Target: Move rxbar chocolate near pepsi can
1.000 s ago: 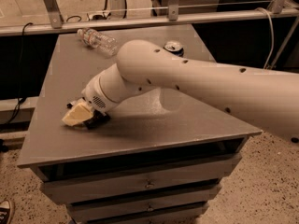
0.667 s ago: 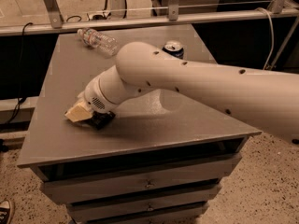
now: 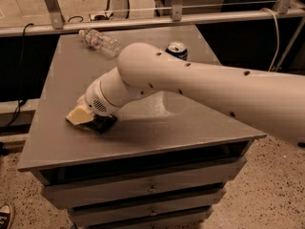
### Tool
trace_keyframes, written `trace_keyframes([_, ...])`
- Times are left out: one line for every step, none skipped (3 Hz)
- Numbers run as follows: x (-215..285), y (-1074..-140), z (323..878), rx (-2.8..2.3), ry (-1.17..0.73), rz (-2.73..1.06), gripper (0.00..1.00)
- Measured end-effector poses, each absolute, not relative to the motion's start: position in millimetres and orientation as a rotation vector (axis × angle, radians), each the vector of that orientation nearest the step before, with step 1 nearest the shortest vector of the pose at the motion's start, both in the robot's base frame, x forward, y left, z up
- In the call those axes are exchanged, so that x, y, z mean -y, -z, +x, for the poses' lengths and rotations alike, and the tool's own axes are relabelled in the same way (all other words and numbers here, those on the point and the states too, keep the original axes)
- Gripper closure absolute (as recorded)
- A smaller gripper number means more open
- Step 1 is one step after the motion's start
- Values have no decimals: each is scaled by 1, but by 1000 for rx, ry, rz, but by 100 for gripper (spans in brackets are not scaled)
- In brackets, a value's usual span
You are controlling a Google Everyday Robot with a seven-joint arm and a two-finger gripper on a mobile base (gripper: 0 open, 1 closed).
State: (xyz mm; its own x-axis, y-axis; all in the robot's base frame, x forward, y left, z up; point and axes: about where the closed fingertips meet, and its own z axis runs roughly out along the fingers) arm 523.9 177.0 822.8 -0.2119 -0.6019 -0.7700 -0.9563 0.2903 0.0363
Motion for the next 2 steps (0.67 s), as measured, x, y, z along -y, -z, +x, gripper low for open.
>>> trace_keyframes([-177, -824, 524, -1911, -697, -1392, 100])
trace_keyframes([-159, -848, 522, -1864, -680, -1421, 100])
